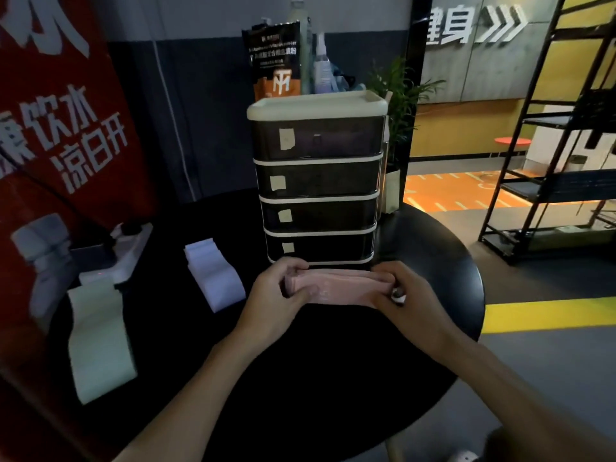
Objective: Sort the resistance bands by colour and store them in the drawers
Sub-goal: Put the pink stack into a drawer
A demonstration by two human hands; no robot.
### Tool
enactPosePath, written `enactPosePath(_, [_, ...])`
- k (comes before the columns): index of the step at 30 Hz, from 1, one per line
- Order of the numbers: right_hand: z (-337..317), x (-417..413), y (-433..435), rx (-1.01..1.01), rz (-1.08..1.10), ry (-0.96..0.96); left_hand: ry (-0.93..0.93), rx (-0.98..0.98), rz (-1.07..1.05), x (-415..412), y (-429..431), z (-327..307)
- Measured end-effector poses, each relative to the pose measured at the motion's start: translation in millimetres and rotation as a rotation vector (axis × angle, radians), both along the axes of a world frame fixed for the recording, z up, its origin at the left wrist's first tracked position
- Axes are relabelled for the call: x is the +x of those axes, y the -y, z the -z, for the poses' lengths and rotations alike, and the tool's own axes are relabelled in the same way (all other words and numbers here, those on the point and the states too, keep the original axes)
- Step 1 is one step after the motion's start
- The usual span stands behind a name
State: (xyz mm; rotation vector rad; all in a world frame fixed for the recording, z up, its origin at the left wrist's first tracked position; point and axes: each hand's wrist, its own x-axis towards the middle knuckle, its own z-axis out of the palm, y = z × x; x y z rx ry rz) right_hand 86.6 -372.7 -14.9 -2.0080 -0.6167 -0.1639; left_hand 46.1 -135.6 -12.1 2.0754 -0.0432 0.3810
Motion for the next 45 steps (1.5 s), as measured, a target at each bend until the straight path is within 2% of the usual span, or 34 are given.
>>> enactPosePath(4, [11, 7, -4, -0.141, -0.016, 0.004, -0.048, 0.234, 0.047, 3, -6, 18])
enactPosePath(7, [14, 9, -4, -0.184, 0.007, 0.003, -0.068, 0.231, 0.048, 2, -6, 20])
enactPosePath(11, [16, 8, -3, -0.105, 0.07, 0.059, -0.055, 0.217, 0.041, 1, -5, 20])
enactPosePath(15, [18, 9, -1, -0.132, 0.054, 0.0, -0.127, 0.284, 0.099, 0, -7, 21])
enactPosePath(23, [17, 8, 0, -0.222, 0.046, -0.011, -0.108, 0.226, 0.094, -8, -8, 15])
enactPosePath(34, [16, 6, 1, -0.058, 0.052, 0.093, -0.028, 0.136, 0.044, -9, -5, 10])
enactPosePath(39, [22, 12, 0, -0.217, 0.087, 0.018, -0.092, 0.196, 0.062, -8, -9, 13])
enactPosePath(45, [18, 11, 2, -0.07, 0.058, -0.037, -0.058, 0.058, 0.029, -7, -7, 9])
